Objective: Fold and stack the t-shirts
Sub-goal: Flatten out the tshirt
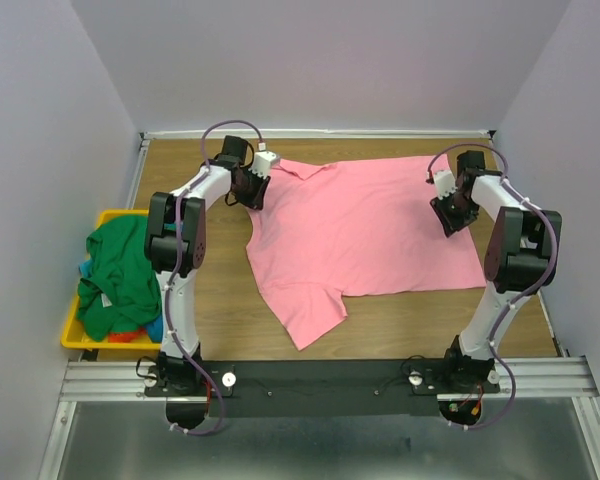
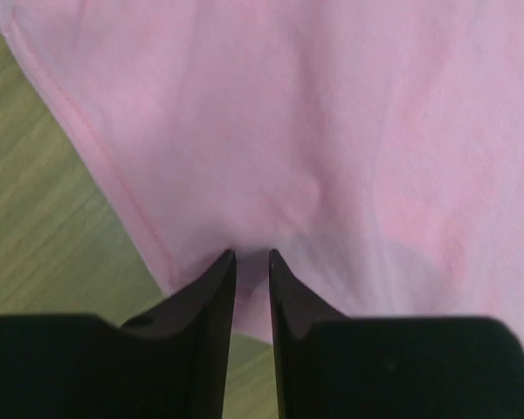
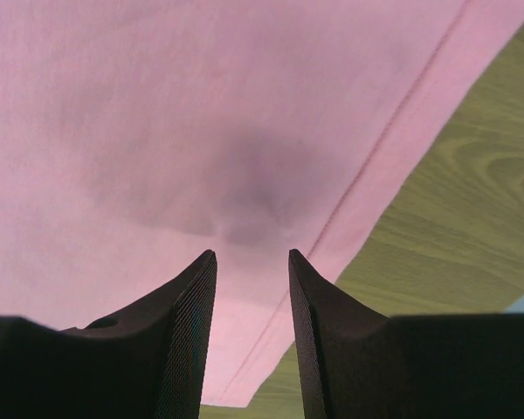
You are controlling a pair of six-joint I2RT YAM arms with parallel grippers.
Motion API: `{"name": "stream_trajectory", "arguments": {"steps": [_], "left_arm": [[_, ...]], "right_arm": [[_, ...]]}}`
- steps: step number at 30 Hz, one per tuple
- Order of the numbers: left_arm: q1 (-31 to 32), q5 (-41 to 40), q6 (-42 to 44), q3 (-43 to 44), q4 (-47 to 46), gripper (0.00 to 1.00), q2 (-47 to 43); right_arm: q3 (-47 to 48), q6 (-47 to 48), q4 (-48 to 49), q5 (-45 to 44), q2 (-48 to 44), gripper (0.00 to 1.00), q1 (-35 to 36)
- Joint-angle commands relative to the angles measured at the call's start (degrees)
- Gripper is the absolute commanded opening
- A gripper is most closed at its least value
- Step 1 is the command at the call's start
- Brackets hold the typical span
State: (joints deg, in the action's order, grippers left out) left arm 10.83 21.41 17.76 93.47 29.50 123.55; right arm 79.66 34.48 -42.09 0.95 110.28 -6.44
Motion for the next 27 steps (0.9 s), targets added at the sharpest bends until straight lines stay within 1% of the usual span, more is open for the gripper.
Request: {"name": "stream_trajectory", "arguments": {"steps": [1,2,5,7,9,10,11,13,14,16,19,21,27], "left_arm": [[-0.55,-5.31,-0.97,3.38,2.40,0.27,3.19],[-0.98,-7.85,-0.88,4.08,2.76,0.25,3.54],[-2.21,-9.89,-0.80,5.40,3.90,0.24,4.77],[-3.36,-8.24,0.51,6.90,5.30,0.24,4.25],[-3.45,-7.18,2.36,6.99,5.66,0.28,2.50],[-3.36,-5.87,3.67,6.64,6.27,0.34,-0.21],[-3.10,-3.33,6.38,6.29,6.62,0.37,-1.71],[-2.14,-1.82,8.68,4.62,8.37,0.41,-6.53],[-1.78,-0.07,11.05,3.83,8.99,0.42,-8.22],[-0.73,0.30,12.64,-0.12,10.05,0.42,-12.69],[0.50,-0.75,15.19,-6.88,10.84,0.42,-16.74],[0.86,-0.84,16.60,-11.96,11.11,0.41,-18.07],[2.44,-2.68,18.01,-21.82,9.09,0.40,-20.71]], "right_arm": [[-2.31,0.50,-1.51,0.63,2.22,0.45,0.11],[-2.84,0.33,-1.51,0.72,2.66,0.45,0.11],[-4.77,-0.29,-1.77,2.12,2.40,0.45,0.46],[-5.47,-1.07,-2.21,3.44,0.82,0.45,1.25],[-4.78,-1.87,-3.26,4.67,-0.32,0.45,1.43],[-4.25,-2.22,-3.96,5.20,-0.76,0.45,1.34],[-3.20,-2.48,-5.27,5.11,-1.99,0.45,1.34],[-2.84,-2.23,-6.25,4.15,-4.36,0.45,1.34],[-3.19,-1.70,-6.34,3.80,-5.15,0.45,1.34],[-3.80,-0.74,-6.95,2.57,-6.21,0.45,1.34],[-5.47,0.84,-7.74,0.64,-6.66,0.44,1.34],[-6.79,1.20,-7.75,-0.24,-6.39,0.44,1.34],[-9.08,1.99,-7.66,-0.60,-5.08,0.41,1.34]]}}
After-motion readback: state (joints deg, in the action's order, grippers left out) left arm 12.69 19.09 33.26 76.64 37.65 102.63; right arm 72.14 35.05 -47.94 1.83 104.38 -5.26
